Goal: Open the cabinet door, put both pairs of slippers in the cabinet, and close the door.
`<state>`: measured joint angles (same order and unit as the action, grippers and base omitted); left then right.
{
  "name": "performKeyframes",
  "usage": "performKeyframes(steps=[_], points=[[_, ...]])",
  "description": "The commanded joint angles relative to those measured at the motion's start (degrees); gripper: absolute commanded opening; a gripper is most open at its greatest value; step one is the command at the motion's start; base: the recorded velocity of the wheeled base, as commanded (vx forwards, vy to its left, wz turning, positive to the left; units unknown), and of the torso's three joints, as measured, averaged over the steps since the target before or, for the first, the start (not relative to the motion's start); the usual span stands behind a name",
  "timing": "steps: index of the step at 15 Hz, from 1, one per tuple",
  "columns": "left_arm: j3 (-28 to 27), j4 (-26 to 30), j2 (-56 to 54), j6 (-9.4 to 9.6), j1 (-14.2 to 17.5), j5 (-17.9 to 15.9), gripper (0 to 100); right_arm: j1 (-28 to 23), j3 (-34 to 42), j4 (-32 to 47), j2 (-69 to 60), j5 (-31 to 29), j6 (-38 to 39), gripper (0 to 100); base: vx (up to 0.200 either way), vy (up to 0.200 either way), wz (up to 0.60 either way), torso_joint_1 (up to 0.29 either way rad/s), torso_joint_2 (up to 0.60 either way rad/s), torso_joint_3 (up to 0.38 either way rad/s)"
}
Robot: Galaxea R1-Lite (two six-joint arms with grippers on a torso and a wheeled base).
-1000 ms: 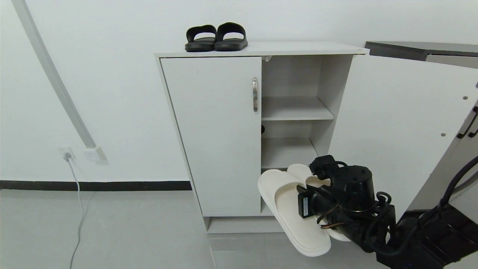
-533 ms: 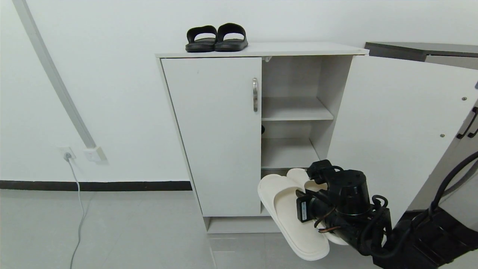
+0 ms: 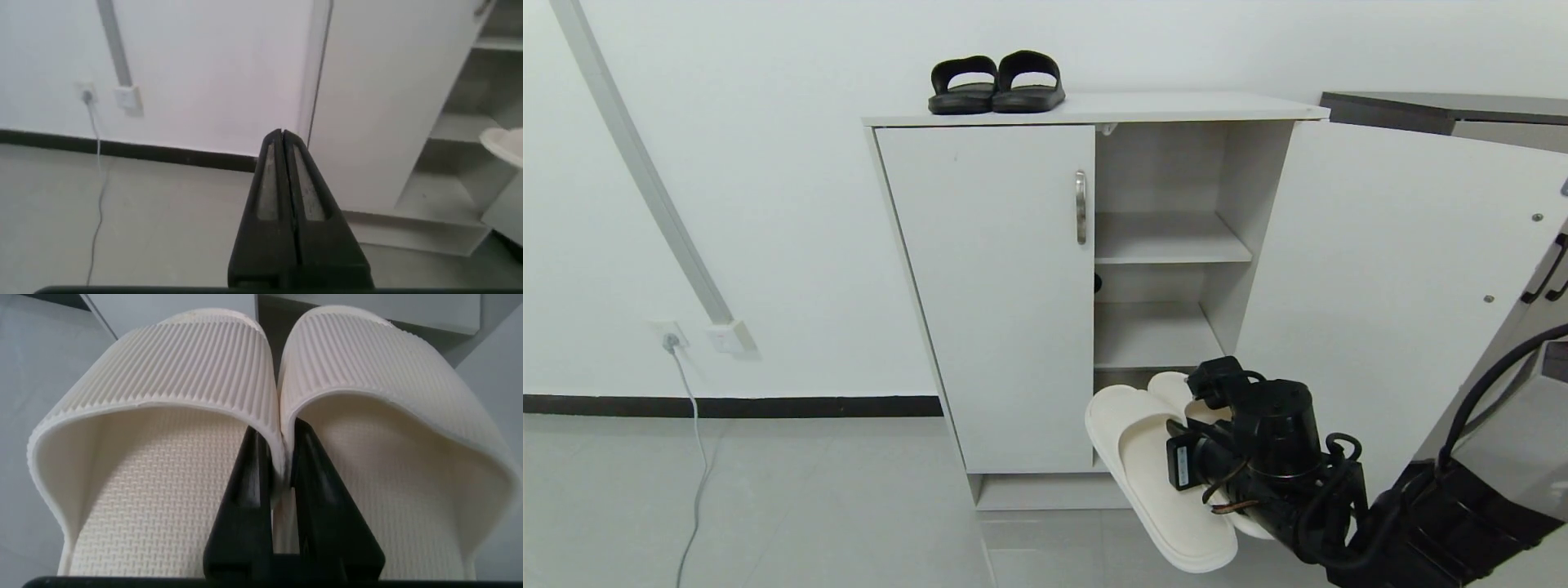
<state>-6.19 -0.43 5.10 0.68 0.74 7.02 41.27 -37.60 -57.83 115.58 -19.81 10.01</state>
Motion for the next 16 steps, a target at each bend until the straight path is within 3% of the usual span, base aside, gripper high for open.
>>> performKeyframes(steps=[1, 3, 6, 9, 13, 16], points=[[3.5, -0.4, -5.1, 1.78, -0.6, -3.1, 0, 0.0, 0.2, -0.7, 1.3, -0.1, -0.1, 0, 0.000, 0.000, 0.00, 0.000, 0.00, 0.000], [5.9, -1.6, -5.1, 1.95, -0.7, -3.9, 0, 0.1, 0.2, -1.1, 1.6, -0.2, -0.1, 0, 0.000, 0.000, 0.00, 0.000, 0.00, 0.000], [5.8, 2.0, -5.1, 0.90, -0.7, -10.4, 0, 0.5, 0.2, -1.3, 1.7, -0.2, -0.1, 0, 0.000, 0.000, 0.00, 0.000, 0.00, 0.000], [6.1, 0.6, -5.1, 0.99, -0.7, -10.8, 0, 1.0, 0.2, -1.7, 1.7, -0.4, -0.1, 0, 0.000, 0.000, 0.00, 0.000, 0.00, 0.000], [6.1, 0.6, -5.1, 0.72, -0.7, -10.8, 0, 1.4, -4.3, -1.7, 3.6, -7.3, -0.1, 0, 0.000, 0.000, 0.00, 0.000, 0.00, 0.000], [6.1, 0.6, -5.1, 0.72, -0.7, -10.8, 0, 1.4, -13.6, -1.2, 8.6, -21.9, -0.3, 0, 0.000, 0.000, 0.00, 0.000, 0.00, 0.000]])
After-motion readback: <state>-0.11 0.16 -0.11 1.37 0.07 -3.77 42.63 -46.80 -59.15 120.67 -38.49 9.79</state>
